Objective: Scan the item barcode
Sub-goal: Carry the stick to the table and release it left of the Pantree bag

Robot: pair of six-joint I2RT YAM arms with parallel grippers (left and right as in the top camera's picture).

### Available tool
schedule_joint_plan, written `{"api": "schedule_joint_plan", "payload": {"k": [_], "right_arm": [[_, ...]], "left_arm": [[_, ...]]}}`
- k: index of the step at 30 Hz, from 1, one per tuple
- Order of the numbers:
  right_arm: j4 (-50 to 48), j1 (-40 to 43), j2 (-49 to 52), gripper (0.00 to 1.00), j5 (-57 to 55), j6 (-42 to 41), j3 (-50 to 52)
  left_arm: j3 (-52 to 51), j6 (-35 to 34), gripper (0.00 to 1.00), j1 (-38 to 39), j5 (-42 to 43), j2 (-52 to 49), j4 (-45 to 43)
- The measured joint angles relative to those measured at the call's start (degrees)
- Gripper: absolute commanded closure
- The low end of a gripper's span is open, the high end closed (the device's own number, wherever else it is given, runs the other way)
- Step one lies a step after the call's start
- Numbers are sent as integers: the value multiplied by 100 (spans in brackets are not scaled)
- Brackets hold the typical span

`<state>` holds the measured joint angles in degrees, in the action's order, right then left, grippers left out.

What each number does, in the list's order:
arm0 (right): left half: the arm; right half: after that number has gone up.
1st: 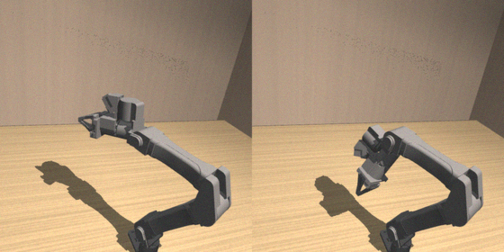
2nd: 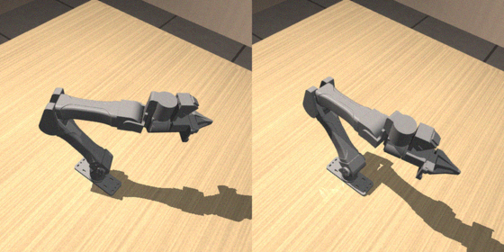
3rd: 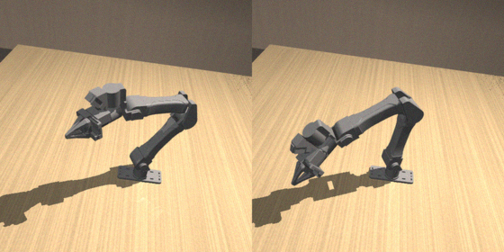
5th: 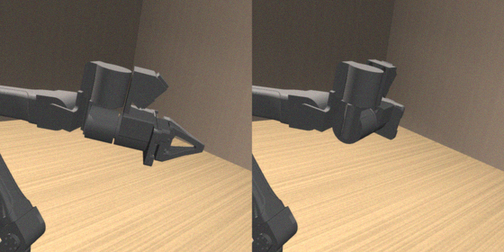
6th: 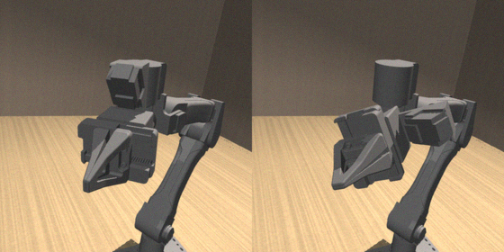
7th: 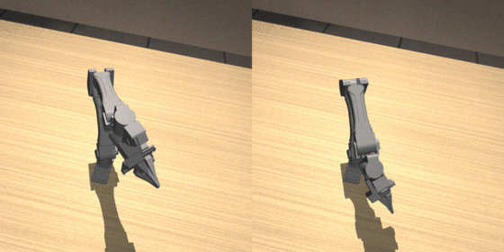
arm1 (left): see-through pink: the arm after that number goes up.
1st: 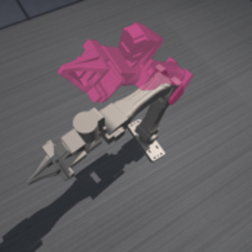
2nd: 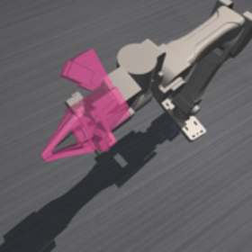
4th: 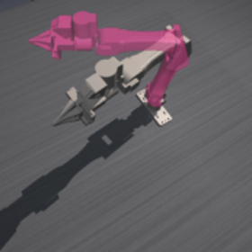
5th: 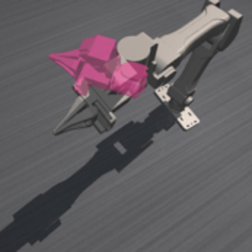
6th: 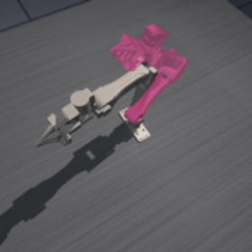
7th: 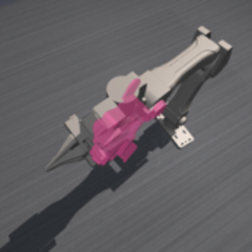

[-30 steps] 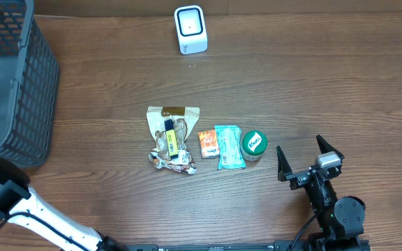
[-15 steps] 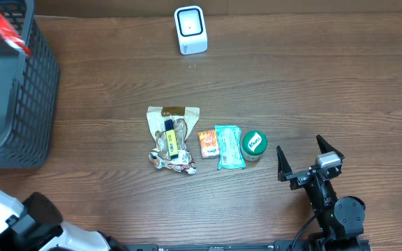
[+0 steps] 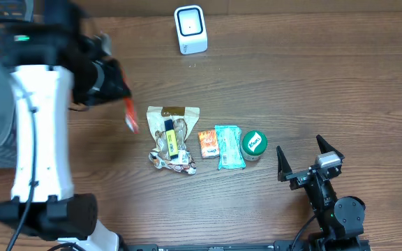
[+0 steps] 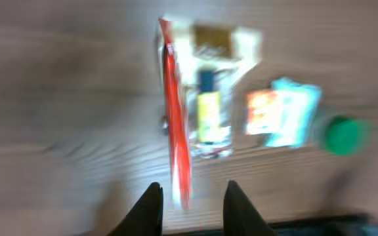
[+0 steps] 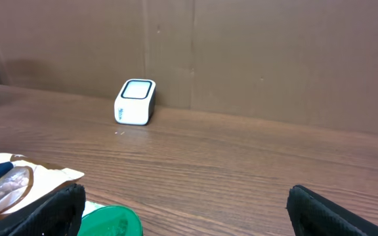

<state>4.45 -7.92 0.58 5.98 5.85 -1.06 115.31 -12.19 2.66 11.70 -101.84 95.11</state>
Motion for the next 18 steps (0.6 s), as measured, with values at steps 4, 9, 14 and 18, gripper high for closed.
{"api": "schedule_joint_plan", "payload": {"k": [4, 9, 14, 18], "right_arm": [[7, 0, 0, 0, 0, -2, 0], [4, 2, 0, 0, 0, 0, 0], [9, 0, 0, 0, -2, -2, 0], [4, 0, 0, 0, 2, -2, 0]], "left_arm": [[-1025, -459, 83, 551, -787, -33, -481], [-2179, -892, 63, 999, -1185, -48, -1307], [-2706, -1051, 69, 1078, -1342, -50, -1552], [-2706, -1088, 66, 1075, -1379, -50, -1624]]}}
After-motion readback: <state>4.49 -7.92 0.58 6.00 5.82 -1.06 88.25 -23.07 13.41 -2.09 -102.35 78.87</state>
